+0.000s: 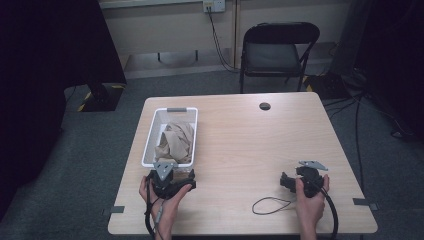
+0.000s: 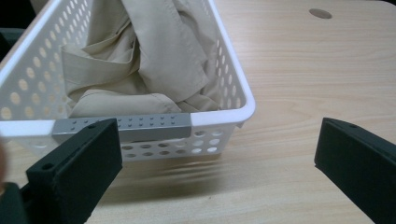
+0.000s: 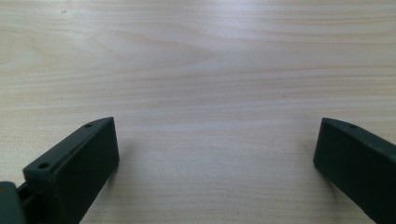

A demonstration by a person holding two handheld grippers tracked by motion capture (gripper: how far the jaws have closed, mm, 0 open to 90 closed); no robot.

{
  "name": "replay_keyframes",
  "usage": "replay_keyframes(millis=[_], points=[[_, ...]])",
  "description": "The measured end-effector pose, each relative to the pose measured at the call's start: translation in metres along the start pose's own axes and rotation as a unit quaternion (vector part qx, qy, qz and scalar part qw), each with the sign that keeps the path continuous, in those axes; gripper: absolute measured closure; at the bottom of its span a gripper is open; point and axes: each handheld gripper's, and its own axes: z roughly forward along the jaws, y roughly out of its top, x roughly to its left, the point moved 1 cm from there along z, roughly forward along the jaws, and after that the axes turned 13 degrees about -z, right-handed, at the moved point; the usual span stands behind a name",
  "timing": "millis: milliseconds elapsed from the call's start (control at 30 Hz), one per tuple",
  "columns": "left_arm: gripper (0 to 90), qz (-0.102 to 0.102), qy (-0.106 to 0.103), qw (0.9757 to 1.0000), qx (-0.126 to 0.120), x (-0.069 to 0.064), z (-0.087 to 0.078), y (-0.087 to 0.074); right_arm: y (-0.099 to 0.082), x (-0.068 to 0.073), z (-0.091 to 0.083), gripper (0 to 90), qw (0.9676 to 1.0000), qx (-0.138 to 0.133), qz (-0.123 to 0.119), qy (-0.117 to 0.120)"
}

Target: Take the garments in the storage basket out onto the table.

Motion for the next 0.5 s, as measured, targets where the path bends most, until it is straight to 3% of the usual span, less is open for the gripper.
replay_keyframes(millis=[300, 500], points=[[1.4, -0.001, -0.003, 1.0000, 0.000, -0.002, -0.003, 0.011, 0.000, 0.000, 0.000, 0.0, 1.0000, 0.000, 0.000, 0.000], [1.6, -0.001, 0.009, 0.9999, -0.014, -0.002, -0.006, 0.022, 0.000, 0.000, 0.000, 0.0, 1.0000, 0.000, 0.000, 0.000]])
